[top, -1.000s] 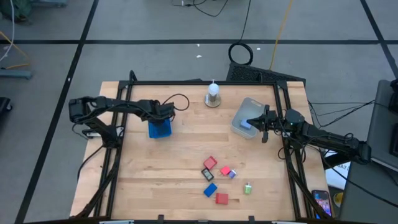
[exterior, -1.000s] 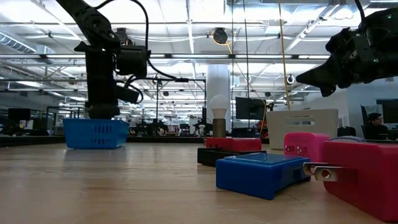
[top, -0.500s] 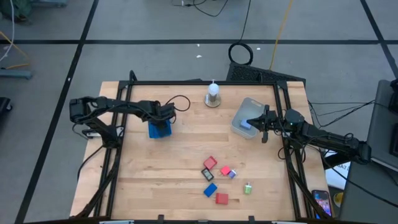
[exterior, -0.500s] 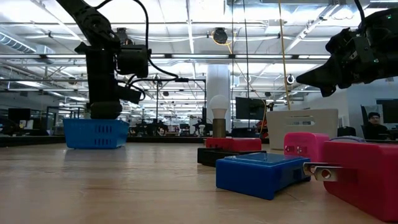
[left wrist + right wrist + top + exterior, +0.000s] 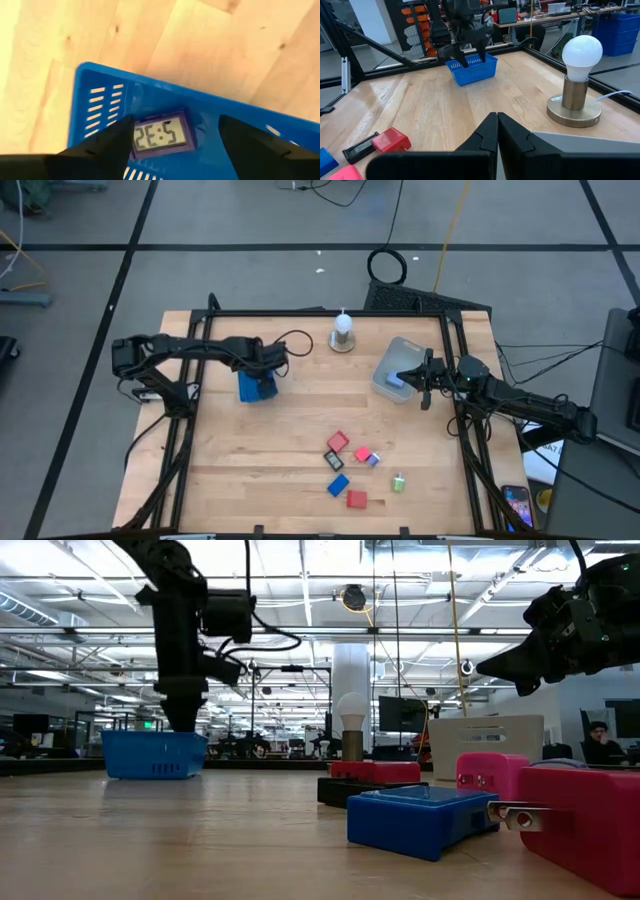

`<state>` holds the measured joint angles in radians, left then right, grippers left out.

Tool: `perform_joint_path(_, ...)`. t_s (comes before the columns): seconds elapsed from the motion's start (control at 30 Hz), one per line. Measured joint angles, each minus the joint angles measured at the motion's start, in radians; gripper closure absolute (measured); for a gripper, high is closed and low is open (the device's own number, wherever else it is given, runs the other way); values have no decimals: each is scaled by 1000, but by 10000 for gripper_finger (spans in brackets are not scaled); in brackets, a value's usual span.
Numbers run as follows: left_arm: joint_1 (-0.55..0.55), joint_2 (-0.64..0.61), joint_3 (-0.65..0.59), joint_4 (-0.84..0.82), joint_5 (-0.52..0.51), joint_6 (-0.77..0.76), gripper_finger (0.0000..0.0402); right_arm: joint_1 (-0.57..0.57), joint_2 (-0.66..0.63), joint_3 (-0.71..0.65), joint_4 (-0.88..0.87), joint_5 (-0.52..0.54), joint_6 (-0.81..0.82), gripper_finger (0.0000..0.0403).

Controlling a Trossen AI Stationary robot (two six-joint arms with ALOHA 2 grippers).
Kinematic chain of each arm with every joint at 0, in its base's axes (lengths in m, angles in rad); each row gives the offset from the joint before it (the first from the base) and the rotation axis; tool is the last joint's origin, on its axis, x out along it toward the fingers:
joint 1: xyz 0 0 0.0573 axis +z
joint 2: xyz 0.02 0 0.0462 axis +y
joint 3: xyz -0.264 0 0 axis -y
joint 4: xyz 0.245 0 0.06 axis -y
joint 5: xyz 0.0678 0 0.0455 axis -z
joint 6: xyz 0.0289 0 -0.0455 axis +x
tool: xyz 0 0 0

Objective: Pick & Place Office items
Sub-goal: Put the dark blue digital clock into the blue bin, then put the pink charger adapter into the gray bin

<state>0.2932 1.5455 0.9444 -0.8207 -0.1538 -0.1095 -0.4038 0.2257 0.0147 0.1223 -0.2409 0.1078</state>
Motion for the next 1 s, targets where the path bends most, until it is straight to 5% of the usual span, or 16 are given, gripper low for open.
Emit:
perform_joint_path(0.3,-41,-101,81,-57,-4,76,93,0,0,0,-3,-1,0,403)
perform_joint_path(0.43,-55,-260,81,-8,-4,74,164,0,0,0,-15,-1,0,403)
perform_joint_path(0.7,-127,-646,23,133,3,97,379,0,0,0,-23,-1,4,403)
perform_joint_path(0.87,-173,-892,-176,382,54,157,388,0,0,0,-23,0,11,403)
perform_joint_path(1.0,-178,-1027,-285,431,-41,161,397,0,0,0,-21,1,11,403)
